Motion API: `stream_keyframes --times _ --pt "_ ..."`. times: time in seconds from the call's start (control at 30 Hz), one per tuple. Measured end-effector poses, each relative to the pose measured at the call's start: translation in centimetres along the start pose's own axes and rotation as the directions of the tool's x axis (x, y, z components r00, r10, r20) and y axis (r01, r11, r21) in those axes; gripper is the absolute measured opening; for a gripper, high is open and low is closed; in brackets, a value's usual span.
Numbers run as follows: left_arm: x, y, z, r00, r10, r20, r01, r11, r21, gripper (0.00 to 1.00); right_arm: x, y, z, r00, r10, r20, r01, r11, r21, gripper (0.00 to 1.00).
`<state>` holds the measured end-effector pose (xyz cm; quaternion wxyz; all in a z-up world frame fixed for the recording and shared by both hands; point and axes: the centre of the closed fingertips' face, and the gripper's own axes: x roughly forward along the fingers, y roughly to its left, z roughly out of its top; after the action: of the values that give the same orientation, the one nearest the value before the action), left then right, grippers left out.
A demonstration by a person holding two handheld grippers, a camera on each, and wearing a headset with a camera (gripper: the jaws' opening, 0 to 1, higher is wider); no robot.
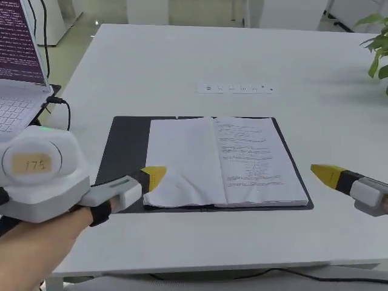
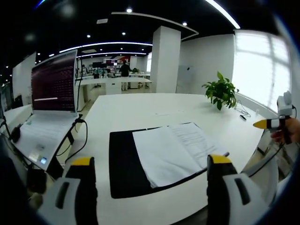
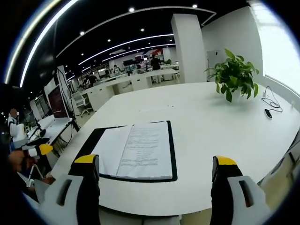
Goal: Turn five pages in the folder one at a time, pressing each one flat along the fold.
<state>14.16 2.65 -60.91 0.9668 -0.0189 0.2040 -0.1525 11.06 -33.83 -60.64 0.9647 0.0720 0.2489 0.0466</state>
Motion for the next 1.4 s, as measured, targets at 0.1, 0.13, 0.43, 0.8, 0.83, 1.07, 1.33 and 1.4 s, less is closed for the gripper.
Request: stream_keyframes --times 0.1,0.13,0.43,0.8,0.83,1.07,1.33,1.4 --pt "-0.1 0.2 0.0 1.0000 0.006 0.002 -0.006 1.000 0.004 0.99 0.6 0.4 0.2 0.9999 0.012 0.000 -0.012 1.000 -0.027 1.00" --pt "0.0 0.2 -0.1 1.0000 0.007 -0.002 -0.007 1.000 0.003 0.99 0.7 0.5 0.2 0.9999 0.015 -0.006 -0.016 0.999 -0.029 1.00" --pt "0.4 0.3 -1.3 0.9991 0.014 -0.041 -0.014 1.000 -0.006 0.98 2.2 1.9 -0.7 0.9978 0.056 -0.035 -0.056 0.998 -0.016 1.00" --pt "2.9 -3.5 -1.3 0.9948 -0.059 -0.083 0.061 0.998 0.024 0.87 2.6 1.2 -2.5 0.9938 0.083 -0.073 -0.081 0.996 0.034 0.98" --pt "3.2 -3.9 -1.3 0.9939 -0.068 -0.086 0.071 0.997 0.027 0.87 2.5 1.2 -2.5 0.9938 0.086 -0.070 -0.083 0.996 0.043 0.98" --pt "5.7 -8.8 -1.8 0.9787 -0.163 -0.125 0.173 0.982 0.071 0.76 2.3 0.7 -2.9 0.9929 0.102 -0.061 -0.097 0.992 0.080 0.97" --pt "8.7 -14.0 -2.4 0.9555 -0.248 -0.160 0.267 0.958 0.109 0.70 2.1 0.8 -3.5 0.9875 0.147 -0.058 -0.140 0.984 0.108 0.92" --pt "9.4 -15.1 -2.7 0.9483 -0.263 -0.178 0.285 0.952 0.114 0.68 2.0 1.4 -3.7 0.9801 0.188 -0.063 -0.178 0.974 0.138 0.88"
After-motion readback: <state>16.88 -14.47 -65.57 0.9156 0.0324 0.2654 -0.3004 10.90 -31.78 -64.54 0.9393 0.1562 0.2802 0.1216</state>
